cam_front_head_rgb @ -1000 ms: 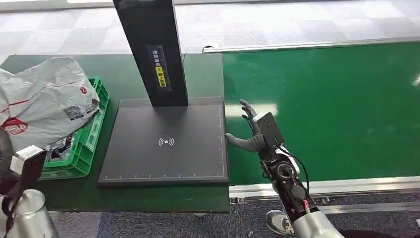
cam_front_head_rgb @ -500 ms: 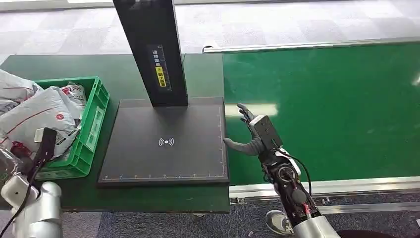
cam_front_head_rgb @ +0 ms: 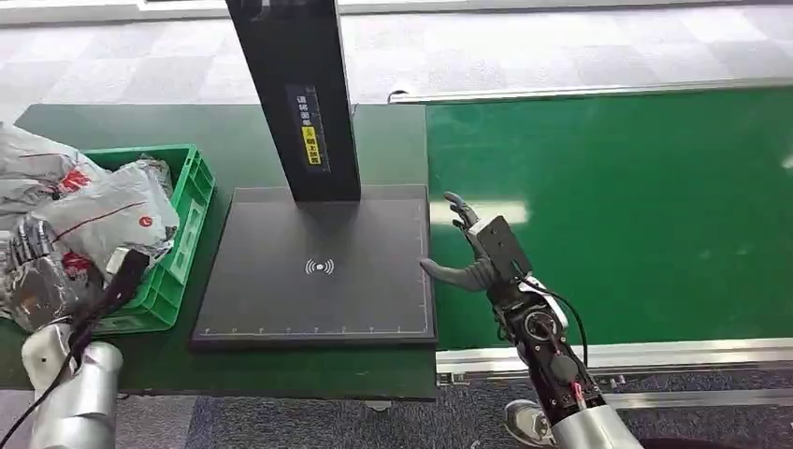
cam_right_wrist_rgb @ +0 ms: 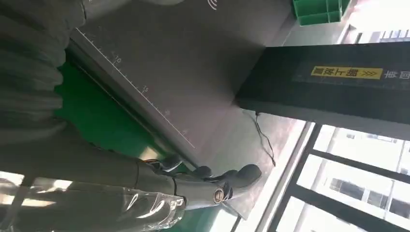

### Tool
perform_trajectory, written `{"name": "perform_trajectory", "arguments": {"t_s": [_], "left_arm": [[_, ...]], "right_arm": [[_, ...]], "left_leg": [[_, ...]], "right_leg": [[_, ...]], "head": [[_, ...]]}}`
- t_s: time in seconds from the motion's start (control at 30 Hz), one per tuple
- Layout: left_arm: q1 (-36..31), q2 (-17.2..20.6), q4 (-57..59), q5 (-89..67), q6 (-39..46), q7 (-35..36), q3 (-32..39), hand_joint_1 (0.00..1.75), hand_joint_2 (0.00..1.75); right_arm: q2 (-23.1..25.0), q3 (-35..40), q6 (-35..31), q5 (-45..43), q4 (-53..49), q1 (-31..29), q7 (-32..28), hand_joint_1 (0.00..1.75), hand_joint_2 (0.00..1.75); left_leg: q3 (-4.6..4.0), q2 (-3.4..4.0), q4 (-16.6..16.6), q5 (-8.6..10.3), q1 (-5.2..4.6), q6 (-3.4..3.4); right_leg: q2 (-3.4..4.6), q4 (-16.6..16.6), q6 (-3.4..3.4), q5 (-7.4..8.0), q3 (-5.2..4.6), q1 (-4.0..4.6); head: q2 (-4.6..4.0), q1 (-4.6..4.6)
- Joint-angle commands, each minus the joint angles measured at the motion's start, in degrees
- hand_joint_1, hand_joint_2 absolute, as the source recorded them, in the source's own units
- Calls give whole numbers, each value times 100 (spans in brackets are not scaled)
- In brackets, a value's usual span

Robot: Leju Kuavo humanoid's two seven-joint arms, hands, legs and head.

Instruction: Moved the parcel from conveyor to table for the left to box.

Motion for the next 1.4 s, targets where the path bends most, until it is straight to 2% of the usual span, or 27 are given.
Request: {"name": "perform_trajectory", "arguments": {"t_s": [0.03, 0.17, 0.27, 0.33, 0.37, 0.5, 0.6, 0.63, 0.7, 0.73, 0.77, 0.8, 0.87, 0.93, 1.0, 1.07, 1.1, 1.2, 1.4], "left_arm": [[259, -1148, -1825, 1429, 199, -1637, 980, 0, 175], [715, -1320, -2832, 2185, 199, -1637, 183, 0, 175], [915, -1479, -3326, 2371, 199, -1637, -98, 0, 175], [775, -1578, -2918, 2213, 199, -1637, -41, 0, 175], [775, -1578, -2918, 2213, 199, -1637, -41, 0, 0], [663, -1565, -2139, 2370, 199, -1637, -210, 0, 0], [666, -1480, -2091, 2551, 199, -1637, -362, 0, 0], [803, -1391, -1971, 3488, 199, -1637, -1001, 0, 0], [981, -1335, -2004, 4351, 199, -1637, -1714, 0, 0], [1113, -1216, -1957, 5795, -379, -1637, -2470, 0, 0], [1149, -1208, -1931, 5898, -147, -1637, -2762, 0, 0], [1233, -1117, -2005, 6352, -953, -1384, -3245, 0, 175], [1300, -1174, -2083, 6354, -710, -1293, -3594, 0, 175], [1263, -990, -1963, 6687, -1820, -934, -4253, 0, 175], [1137, -971, -1729, 6692, -2044, -838, -4629, 0, 175], [990, -1029, -1464, 6718, -2181, -755, -4872, 0, 175], [888, -884, -1319, 6507, -2512, -673, -5204, 0, 175], [649, -1043, -882, 6446, -2770, -467, -5306, 0, 175], [769, -1139, -866, 6451, -2912, -533, -5194, 0, 175]], "right_arm": [[49, 151, 56, -60, 509, -466, -86, 0, 175], [91, 230, 126, -103, 784, -642, -200, 0, 175], [150, 299, 142, -105, 993, -774, -264, 0, 175], [179, 274, 137, -105, 1127, -830, -370, 0, 175], [179, 274, 137, -105, 1127, -830, -370, 0, 175], [128, 250, 109, -81, 1126, -827, -393, 0, 175], [123, 271, 105, -82, 1110, -817, -393, 0, 175], [107, 294, 94, -124, 1071, -796, -398, 0, 175], [88, 257, 76, -202, 1040, -776, -460, 0, 175], [92, 209, 103, -318, 1006, -754, -545, 0, 175], [81, 214, 93, -335, 1005, -759, -556, 0, 175], [118, 140, 109, -459, 1015, -756, -619, 0, 175], [141, 159, 88, -483, 1081, -797, -629, 0, 175], [269, -166, 246, -1041, 1222, -785, -680, 0, 175], [381, -414, 164, -1452, 1465, -787, -633, 0, 175], [420, -332, 31, -1592, 1638, -773, -687, 0, 175], [464, -361, 47, -1735, 1700, -771, -667, 0, 175], [497, -244, 52, -1898, 1728, -746, -723, 0, 175], [349, -25, -49, -1896, 1364, -503, -709, 0, 175]], "left_leg": [[-13, 13, 4, -5, -1, 7], [-16, 19, 3, -9, -9, 5], [-26, 23, 5, -13, -6, 9], [-28, 22, 7, -14, -6, 7], [-24, 30, 4, -14, -7, 9], [-23, 18, -5, -6, -11, 10], [-24, 10, -3, -8, -11, 8], [-22, 11, -7, -6, -12, 9], [-26, 1, -5, -7, -12, 7], [-22, -7, -10, -5, -13, 10], [-24, -2, -6, -7, -11, 8], [-27, -4, -3, -7, -12, 7], [-29, -10, -2, -7, -10, 9], [-27, -1, -3, -8, -11, 11], [-37, -1, 1, -8, -11, 9], [-33, -8, -5, -4, -13, 9], [-29, -4, -7, -5, -11, 8], [-31, -1, -3, -8, -12, 7], [-28, 15, -4, -12, -10, 7]], "right_leg": [[14, -2, 7, 6, -11, -1], [16, -3, 6, 7, -25, -6], [22, -5, 6, 8, -34, -3], [21, -3, 6, 7, -38, -3], [27, -6, 7, 9, -36, -3], [16, -10, 7, 10, -31, -8], [8, -7, 7, 6, -31, -8], [10, -12, 7, 8, -28, -9], [0, -8, 7, 5, -29, -9], [-7, -13, 7, 4, -24, -10], [-4, -11, 6, 4, -29, -8], [-6, -7, 7, 3, -33, -9], [-10, -10, 8, 3, -32, -7], [0, -13, 8, 6, -32, -8], [3, -8, 8, 7, -40, -9], [-4, -12, 7, 8, -34, -10], [-2, -15, 7, 8, -31, -9], [2, -12, 7, 8, -36, -11], [12, -15, 7, 7, -38, -9]], "head": [[-2, -2], [0, -2], [0, -4], [-2, -4], [0, -4], [-2, -2], [0, -4], [0, -4], [0, -2], [0, -4], [0, -4], [0, -7], [0, -7], [0, -4], [-2, -2], [0, -4], [0, -4], [0, -2], [0, -4]]}}
